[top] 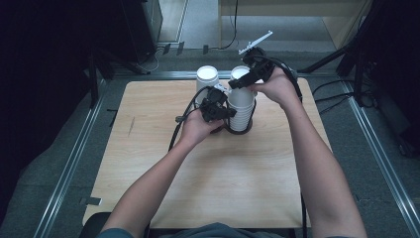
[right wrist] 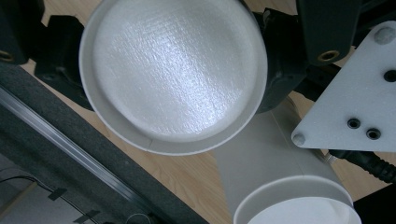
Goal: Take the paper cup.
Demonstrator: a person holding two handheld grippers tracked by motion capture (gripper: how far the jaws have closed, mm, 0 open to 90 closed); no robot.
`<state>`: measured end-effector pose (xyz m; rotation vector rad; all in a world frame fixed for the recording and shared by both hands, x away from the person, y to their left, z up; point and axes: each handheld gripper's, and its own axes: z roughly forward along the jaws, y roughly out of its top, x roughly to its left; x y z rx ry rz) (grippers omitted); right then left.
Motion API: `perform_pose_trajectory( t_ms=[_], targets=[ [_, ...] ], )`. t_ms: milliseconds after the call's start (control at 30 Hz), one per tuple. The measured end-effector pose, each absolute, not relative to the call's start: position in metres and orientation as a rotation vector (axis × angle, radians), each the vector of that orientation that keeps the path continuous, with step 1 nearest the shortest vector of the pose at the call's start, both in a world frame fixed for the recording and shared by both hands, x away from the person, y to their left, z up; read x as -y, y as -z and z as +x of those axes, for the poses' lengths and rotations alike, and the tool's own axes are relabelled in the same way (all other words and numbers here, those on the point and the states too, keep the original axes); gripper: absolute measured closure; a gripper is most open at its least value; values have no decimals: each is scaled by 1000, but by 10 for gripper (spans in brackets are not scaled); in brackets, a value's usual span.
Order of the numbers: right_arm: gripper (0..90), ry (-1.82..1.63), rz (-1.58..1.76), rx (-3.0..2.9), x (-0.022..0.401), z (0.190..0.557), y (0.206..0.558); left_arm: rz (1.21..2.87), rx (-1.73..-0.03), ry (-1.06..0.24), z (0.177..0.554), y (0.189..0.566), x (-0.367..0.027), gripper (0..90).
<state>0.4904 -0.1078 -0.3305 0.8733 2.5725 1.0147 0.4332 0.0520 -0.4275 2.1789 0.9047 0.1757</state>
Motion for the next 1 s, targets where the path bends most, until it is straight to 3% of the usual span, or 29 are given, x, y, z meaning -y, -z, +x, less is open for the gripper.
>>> perform_pose_trajectory(
  t_ms=[367, 600, 1000],
  targets=[
    [262, -1000, 839, -2581, 106, 489, 325, 2183, -903, -184, 433, 428, -52, 858],
    [259, -1074, 846, -2552, 114, 483, 282, 2191, -899, -165, 433, 429, -53, 823],
    [258, -1094, 829, -2517, 127, 464, 241, 2174, -892, -134, 432, 428, -55, 788]
  ],
)
